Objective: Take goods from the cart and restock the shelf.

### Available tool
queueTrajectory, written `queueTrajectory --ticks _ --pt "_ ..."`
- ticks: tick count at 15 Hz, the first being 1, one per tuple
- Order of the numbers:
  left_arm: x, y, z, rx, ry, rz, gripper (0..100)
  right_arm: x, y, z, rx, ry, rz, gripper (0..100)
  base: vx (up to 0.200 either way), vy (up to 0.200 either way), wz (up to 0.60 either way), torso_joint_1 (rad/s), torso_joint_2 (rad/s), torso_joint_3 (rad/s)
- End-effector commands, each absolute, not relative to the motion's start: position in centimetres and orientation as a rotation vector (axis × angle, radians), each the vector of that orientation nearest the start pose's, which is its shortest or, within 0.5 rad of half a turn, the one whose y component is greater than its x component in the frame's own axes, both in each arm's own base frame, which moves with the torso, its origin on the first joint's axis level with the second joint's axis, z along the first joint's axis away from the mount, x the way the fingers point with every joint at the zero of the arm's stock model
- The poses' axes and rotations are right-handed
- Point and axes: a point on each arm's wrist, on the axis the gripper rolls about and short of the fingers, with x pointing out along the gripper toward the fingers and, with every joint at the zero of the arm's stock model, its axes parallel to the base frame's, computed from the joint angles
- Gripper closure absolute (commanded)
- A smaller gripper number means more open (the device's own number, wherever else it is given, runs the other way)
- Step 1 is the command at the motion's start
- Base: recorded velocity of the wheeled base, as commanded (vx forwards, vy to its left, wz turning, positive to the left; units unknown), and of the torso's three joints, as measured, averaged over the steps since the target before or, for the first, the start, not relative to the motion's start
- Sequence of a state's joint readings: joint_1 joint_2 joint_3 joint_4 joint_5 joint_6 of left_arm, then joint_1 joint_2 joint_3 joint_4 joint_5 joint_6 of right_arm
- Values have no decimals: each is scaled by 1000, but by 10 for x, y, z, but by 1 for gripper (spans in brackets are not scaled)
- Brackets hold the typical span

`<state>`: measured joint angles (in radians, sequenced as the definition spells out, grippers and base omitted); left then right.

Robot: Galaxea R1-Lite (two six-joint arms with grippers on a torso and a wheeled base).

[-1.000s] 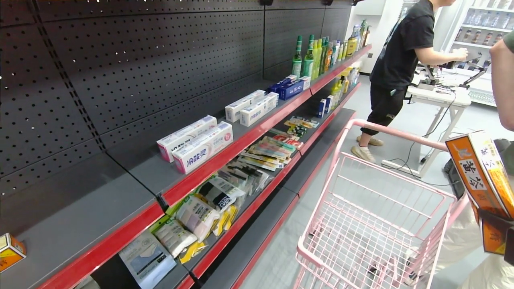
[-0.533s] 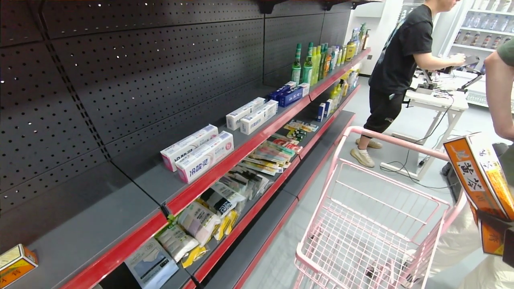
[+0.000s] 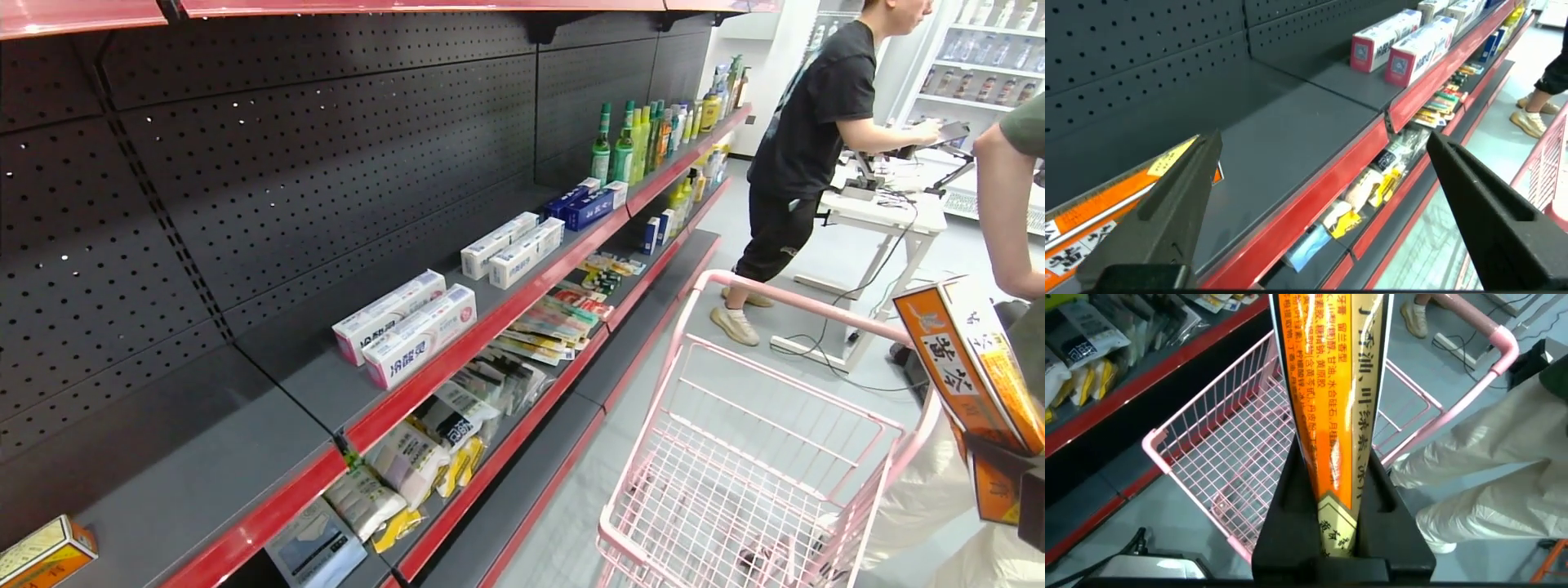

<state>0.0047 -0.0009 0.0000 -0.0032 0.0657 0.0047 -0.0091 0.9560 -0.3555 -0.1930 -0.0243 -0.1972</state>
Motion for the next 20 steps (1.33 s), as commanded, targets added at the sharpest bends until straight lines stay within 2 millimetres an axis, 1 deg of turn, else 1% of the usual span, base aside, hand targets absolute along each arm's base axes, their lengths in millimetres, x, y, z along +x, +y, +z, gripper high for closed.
queueTrajectory --ticks 1,3,8,20 --pt "-23 1 76 5 -3 71 0 109 -2 167 -198 416 9 100 0 0 0 129 -261 -134" --pt "-23 1 76 5 -3 71 0 110 -2 167 -199 421 10 100 0 0 0 119 -241 -124" --pt "-23 1 76 5 -3 71 0 111 -2 166 -218 426 9 100 0 0 0 4 -14 -2" --pt "-23 1 76 5 -3 72 0 113 -2 165 -240 438 19 100 0 0 600 4 3 2"
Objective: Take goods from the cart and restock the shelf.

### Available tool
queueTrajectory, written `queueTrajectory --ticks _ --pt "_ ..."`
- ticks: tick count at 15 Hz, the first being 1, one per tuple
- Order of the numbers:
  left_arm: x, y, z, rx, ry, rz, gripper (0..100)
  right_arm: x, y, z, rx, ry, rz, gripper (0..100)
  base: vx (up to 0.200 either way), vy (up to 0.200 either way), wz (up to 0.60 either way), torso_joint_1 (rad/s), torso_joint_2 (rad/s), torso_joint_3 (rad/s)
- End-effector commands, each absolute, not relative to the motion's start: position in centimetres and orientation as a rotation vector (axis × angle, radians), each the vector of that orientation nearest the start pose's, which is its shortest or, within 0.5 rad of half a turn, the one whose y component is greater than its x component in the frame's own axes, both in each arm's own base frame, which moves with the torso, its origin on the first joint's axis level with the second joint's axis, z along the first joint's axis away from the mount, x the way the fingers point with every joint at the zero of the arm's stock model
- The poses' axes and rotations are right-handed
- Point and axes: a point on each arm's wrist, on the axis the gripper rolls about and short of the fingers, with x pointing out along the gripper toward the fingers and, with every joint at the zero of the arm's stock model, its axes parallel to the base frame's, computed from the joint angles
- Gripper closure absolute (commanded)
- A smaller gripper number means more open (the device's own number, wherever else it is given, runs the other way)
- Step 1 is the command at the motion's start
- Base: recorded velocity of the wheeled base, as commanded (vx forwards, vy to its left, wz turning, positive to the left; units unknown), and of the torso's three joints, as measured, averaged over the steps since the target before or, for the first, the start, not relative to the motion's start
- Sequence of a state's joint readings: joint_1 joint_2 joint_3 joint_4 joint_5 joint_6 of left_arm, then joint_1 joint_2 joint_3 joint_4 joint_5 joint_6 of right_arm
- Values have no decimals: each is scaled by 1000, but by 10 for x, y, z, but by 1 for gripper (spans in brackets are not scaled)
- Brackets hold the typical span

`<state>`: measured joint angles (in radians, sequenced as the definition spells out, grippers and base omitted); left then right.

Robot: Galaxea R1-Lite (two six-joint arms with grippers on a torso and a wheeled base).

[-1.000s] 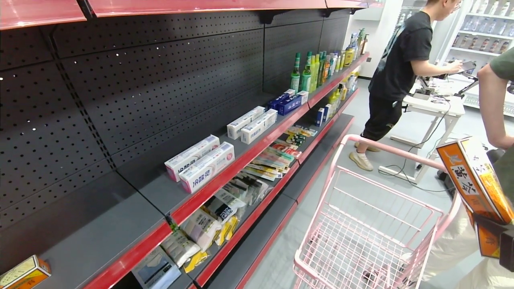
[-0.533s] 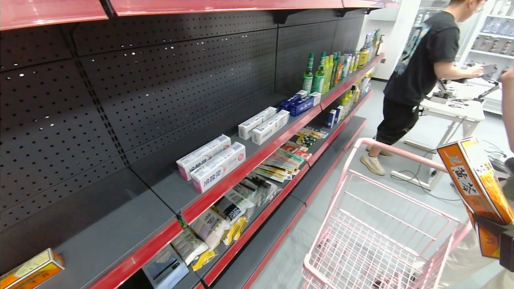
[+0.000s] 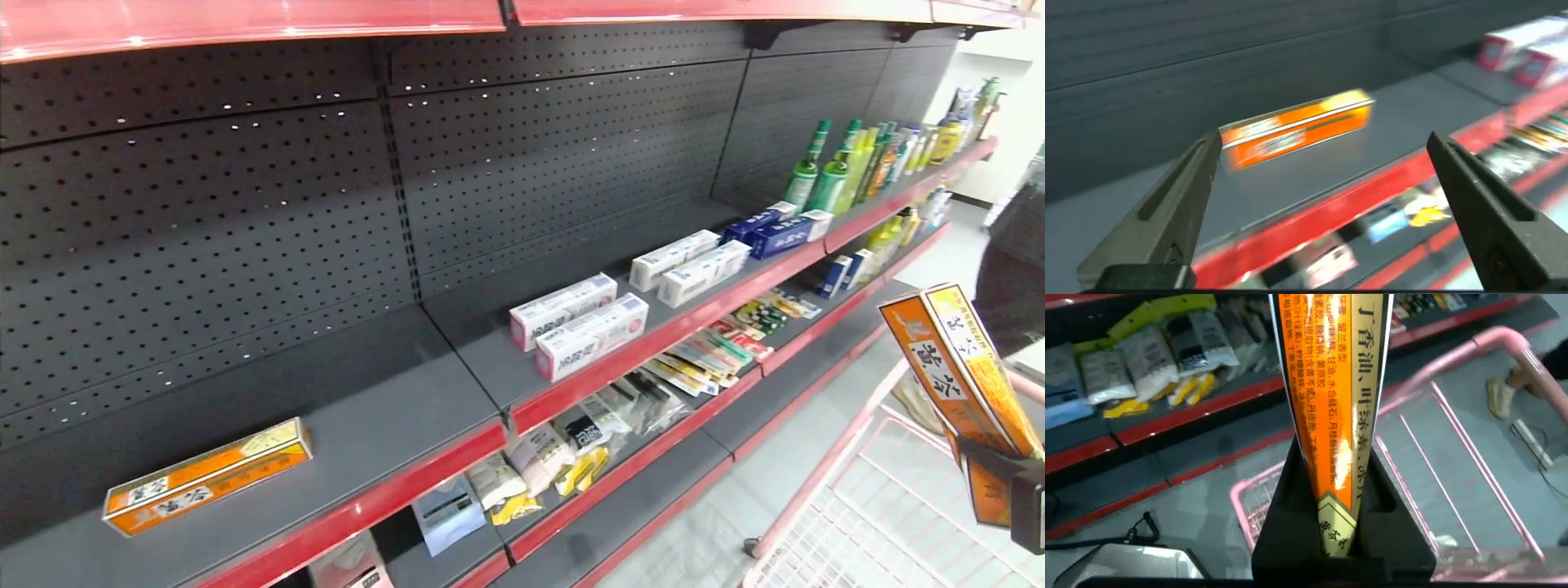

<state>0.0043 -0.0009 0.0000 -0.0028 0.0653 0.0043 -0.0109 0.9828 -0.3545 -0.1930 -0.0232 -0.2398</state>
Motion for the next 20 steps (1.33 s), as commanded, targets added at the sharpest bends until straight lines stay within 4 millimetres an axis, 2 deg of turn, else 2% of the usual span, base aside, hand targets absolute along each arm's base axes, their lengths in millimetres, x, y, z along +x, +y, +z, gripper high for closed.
queueTrajectory --ticks 1,13,16,20 --pt "-23 1 76 4 -4 72 0 113 -2 165 -240 438 19 100 0 0 600 7 2 -2" --pt "-23 1 76 4 -4 71 0 118 -1 168 -245 434 23 100 0 0 600 2 2 3" --pt "-23 1 76 5 -3 72 0 115 -2 168 -272 422 25 100 0 0 0 0 0 0" --pt "-23 1 76 6 -3 69 0 96 -2 174 -245 335 8 100 0 0 0 0 0 0"
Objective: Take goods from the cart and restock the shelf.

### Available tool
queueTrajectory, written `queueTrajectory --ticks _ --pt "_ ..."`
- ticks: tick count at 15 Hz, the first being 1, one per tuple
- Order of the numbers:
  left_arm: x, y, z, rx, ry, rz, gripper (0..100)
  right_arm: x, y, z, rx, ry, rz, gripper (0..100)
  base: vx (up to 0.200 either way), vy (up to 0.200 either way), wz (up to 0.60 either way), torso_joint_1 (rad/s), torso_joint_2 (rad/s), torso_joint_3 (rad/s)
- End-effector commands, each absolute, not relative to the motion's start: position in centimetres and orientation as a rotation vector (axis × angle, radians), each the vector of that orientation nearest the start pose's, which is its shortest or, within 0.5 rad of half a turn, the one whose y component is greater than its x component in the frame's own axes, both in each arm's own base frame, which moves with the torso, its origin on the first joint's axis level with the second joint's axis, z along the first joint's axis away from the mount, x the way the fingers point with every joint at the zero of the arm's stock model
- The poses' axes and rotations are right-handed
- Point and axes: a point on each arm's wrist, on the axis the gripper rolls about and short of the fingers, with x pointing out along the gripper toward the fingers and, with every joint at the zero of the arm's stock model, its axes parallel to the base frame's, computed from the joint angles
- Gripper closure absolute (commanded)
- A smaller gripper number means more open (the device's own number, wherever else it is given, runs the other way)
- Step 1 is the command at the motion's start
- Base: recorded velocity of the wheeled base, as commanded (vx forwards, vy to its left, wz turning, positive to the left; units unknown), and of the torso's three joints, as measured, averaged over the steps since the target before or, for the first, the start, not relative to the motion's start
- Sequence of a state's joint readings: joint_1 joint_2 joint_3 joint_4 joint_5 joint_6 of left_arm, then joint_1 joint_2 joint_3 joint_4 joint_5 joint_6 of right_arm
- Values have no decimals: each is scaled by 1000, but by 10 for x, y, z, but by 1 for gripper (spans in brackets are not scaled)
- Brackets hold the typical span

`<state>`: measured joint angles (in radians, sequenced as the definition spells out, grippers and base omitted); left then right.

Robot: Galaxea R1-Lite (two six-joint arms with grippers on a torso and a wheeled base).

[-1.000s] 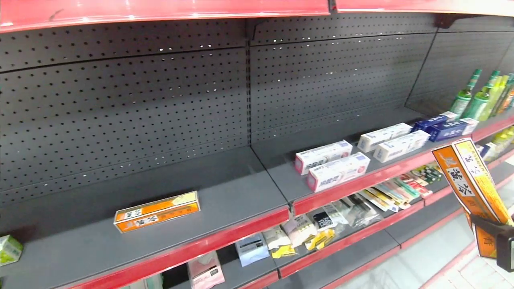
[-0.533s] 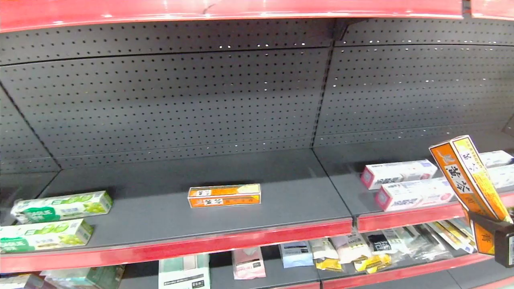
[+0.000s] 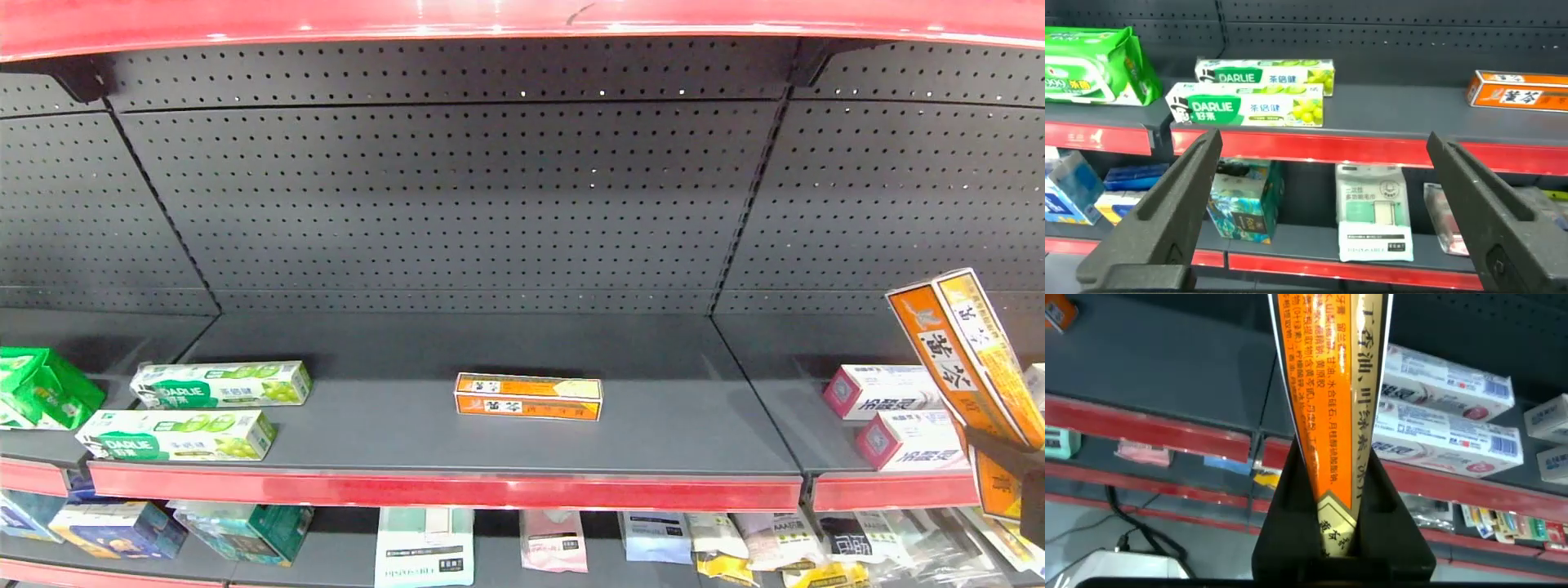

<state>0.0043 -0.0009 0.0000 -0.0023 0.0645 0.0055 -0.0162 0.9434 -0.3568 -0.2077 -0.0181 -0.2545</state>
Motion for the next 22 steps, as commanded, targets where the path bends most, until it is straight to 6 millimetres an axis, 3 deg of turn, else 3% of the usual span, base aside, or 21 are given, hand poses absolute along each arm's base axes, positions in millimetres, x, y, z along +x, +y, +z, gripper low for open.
queueTrajectory --ticks 1,4,5,6,8,12,13,14,15,16,17,20,22 --pt "-23 1 76 6 -3 69 0 91 -2 172 -240 322 5 100 0 0 0 0 0 0" --pt "-22 1 76 9 9 64 0 55 0 164 -237 198 41 100 0 0 0 0 0 0" --pt "-22 1 76 13 11 54 0 31 1 154 -239 111 71 100 0 0 0 0 0 0" --pt "-22 1 76 17 3 29 0 20 1 143 -234 80 59 100 0 0 0 0 0 0" --pt "-22 0 77 32 11 3 0 6 1 129 -181 22 51 100 0 0 0 0 0 0" --pt "-19 0 79 73 43 40 0 2 0 130 -152 -6 -27 100 0 0 0 0 0 0" --pt "-20 -1 84 75 34 34 0 2 0 131 -152 -8 -38 100 0 0 0 0 0 0" --pt "-11 0 132 61 48 26 0 2 0 134 -152 -12 -39 100 0 0 0 0 0 0" --pt "18 0 179 -48 109 12 0 2 0 135 -152 -14 -41 100 0 0 0 0 0 0" --pt "34 0 198 -111 108 -8 0 2 0 135 -152 -11 -39 100 0 0 0 0 0 0" --pt "61 0 205 -105 161 -3 0 2 0 133 -152 -9 -39 100 0 0 0 0 0 0" --pt "164 -1 195 -52 119 42 0 3 0 129 -155 7 -30 100 0 0 0 0 0 0" --pt "191 -17 183 -40 141 16 0 4 0 129 -156 14 -27 100 0 0 0 0 0 0"
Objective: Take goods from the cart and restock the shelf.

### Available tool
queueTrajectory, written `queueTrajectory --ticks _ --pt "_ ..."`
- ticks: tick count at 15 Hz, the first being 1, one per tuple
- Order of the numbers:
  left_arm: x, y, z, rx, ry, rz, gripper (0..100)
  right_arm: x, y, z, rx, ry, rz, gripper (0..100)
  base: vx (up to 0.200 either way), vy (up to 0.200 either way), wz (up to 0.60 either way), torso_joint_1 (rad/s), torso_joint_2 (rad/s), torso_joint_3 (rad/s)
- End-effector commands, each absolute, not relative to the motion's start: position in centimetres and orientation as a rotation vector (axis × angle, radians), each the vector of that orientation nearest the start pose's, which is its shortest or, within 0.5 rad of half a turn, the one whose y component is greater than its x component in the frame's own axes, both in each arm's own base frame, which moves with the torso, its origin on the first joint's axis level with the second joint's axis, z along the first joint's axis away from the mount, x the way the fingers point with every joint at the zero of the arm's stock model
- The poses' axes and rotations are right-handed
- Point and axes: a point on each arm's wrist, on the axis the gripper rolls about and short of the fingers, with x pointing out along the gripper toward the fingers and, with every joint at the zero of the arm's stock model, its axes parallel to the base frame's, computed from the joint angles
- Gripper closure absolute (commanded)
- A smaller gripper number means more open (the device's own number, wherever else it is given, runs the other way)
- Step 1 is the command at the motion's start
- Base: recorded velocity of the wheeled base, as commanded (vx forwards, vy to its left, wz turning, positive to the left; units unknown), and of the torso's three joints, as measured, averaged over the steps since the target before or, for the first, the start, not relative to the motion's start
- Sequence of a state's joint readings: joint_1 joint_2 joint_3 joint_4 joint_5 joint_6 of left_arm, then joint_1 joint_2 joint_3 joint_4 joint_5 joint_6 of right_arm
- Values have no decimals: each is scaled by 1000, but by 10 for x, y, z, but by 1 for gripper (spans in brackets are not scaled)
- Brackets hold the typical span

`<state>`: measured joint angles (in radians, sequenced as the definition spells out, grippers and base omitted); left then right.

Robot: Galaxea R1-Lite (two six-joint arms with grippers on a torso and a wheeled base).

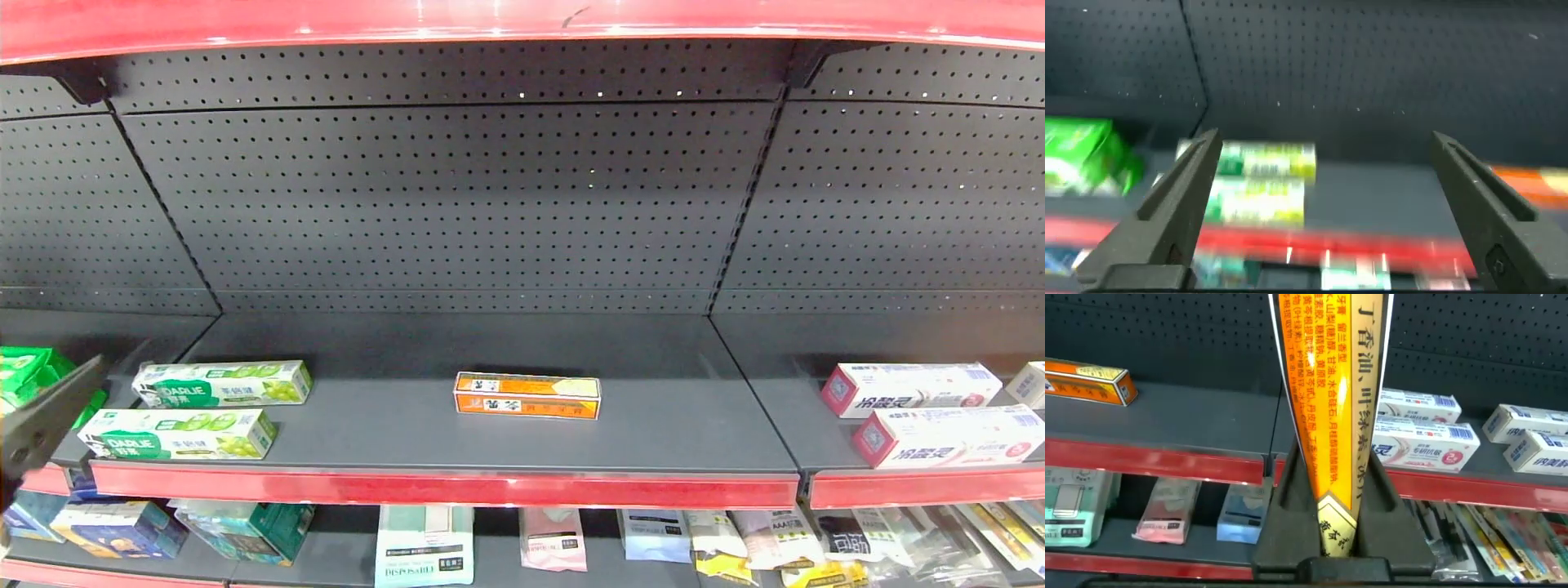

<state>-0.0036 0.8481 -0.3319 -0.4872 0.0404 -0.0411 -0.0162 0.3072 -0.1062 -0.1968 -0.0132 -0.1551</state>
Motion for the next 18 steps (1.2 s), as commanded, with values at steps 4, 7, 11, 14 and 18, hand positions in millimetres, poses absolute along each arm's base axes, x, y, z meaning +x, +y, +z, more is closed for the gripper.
queueTrajectory --ticks 4,7,11,14,18 --pt "235 -48 159 -50 253 -64 0 3 0 126 -158 41 -31 100 0 0 0 0 0 0" --pt "267 -89 152 -106 197 -115 0 3 0 125 -175 58 -24 100 0 0 0 0 0 0" --pt "276 -118 134 -106 255 -186 0 3 0 124 -182 61 -22 100 0 0 0 0 0 0" --pt "289 -140 120 -111 290 -223 0 3 0 123 -182 65 -20 100 0 0 0 0 0 0" --pt "317 -172 110 -111 271 -249 0 3 0 122 -182 67 -20 100 0 0 0 0 0 0"
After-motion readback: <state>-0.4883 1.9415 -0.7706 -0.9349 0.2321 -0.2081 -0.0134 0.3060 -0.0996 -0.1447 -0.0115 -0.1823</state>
